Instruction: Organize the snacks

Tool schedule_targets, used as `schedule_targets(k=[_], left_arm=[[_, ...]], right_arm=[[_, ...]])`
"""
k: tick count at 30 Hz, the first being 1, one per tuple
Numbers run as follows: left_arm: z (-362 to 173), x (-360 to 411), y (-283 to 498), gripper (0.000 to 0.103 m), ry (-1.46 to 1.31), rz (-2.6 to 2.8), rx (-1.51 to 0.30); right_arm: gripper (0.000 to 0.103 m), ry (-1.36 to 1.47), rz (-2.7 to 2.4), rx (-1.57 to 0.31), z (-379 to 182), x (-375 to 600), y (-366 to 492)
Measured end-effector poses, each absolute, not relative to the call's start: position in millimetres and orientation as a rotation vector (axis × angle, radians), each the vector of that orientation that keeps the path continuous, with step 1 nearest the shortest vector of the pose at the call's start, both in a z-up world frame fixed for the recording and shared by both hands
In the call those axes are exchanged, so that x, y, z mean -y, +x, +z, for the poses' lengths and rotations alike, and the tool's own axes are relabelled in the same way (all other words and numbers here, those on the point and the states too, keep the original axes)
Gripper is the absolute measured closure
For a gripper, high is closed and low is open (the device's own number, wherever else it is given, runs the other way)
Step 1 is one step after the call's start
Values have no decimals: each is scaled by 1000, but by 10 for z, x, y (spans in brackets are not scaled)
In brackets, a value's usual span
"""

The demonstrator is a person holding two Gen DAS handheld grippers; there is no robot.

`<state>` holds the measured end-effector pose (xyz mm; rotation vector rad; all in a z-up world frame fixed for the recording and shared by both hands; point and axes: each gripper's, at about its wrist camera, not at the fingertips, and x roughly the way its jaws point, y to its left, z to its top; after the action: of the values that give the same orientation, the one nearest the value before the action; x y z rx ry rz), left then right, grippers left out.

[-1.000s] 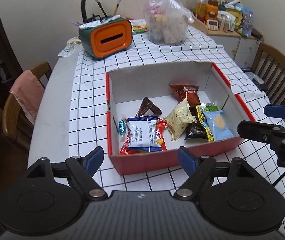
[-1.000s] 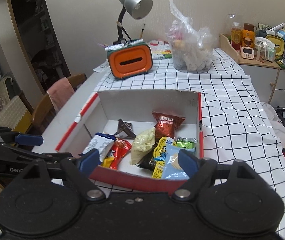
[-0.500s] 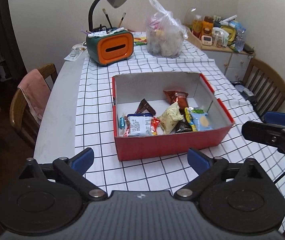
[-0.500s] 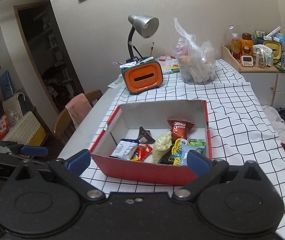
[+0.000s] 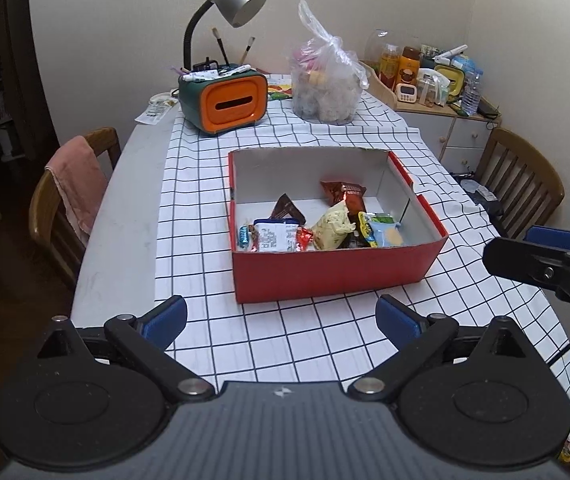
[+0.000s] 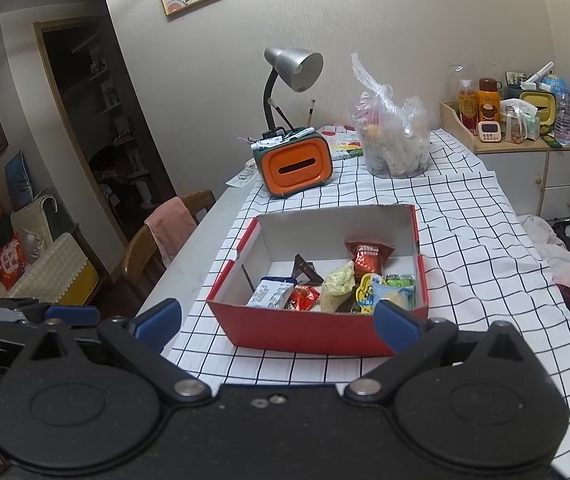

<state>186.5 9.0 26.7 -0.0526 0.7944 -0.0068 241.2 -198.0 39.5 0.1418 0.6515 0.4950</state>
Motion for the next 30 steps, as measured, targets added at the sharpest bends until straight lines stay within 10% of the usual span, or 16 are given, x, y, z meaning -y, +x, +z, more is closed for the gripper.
schedule_targets(k=[30], left_arm=[[310,-129,1748,2,-72,6,-789]], right_arm=[[0,181,492,-659,385,1907,2218]])
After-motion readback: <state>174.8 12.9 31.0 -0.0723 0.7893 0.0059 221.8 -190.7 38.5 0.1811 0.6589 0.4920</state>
